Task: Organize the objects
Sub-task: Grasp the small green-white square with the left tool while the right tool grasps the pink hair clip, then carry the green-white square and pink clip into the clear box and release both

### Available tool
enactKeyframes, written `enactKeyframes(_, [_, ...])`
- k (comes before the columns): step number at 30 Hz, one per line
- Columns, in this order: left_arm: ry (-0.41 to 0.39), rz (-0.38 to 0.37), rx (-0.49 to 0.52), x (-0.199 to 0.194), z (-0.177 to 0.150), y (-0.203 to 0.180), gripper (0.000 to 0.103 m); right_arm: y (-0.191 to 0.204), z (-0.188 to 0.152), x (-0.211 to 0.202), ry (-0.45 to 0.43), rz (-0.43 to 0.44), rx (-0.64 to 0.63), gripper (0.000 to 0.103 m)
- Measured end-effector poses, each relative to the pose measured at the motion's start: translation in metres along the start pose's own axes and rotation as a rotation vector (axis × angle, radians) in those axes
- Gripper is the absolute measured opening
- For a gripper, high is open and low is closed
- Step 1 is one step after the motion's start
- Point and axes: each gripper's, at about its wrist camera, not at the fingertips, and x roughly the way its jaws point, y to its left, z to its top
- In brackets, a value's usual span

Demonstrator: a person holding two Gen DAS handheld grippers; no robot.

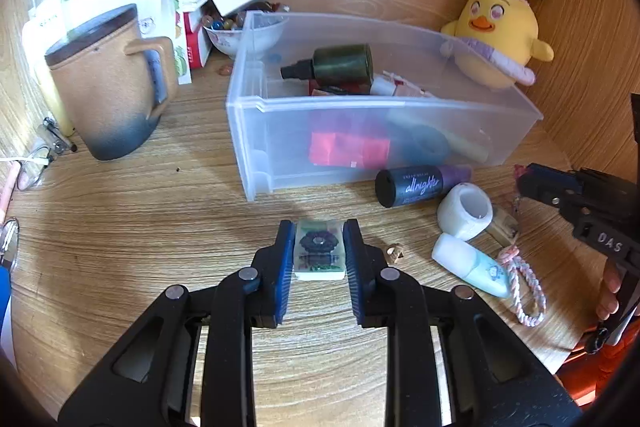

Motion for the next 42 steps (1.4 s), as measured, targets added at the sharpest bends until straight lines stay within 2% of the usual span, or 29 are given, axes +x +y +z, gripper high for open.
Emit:
enactKeyframes(9, [-0.074,0.000,-0.002,-0.022,0.008,-0.003,0.024,-0.002,0.017,-0.044,-0.128,0.015,0.020,0.021])
enactKeyframes(18, [-0.149,-0.025,-0.001,-0.046,0.025,-0.008,0.024,-0.005,0.032,-0.068,-0.218,0.033,0.040,0.021])
enactKeyframes(28, [-0.222,-0.061,-0.019,-0.059,0.051,-0.015,0.024,-0.004,0.056,-0.085,-0.299,0.039,0.030,0.021])
enactKeyframes(33, [-0.246,-0.073,-0.019,-0.063,0.064,-0.019,0.024,-0.003,0.072,-0.093,-0.353,0.007,0.006,0.021])
enactKeyframes(42, [-0.282,-0.065,-0.002,-0.061,0.091,-0.020,0.024,-0.008,0.093,-0.087,-0.368,-0.006,-0.002,0.021])
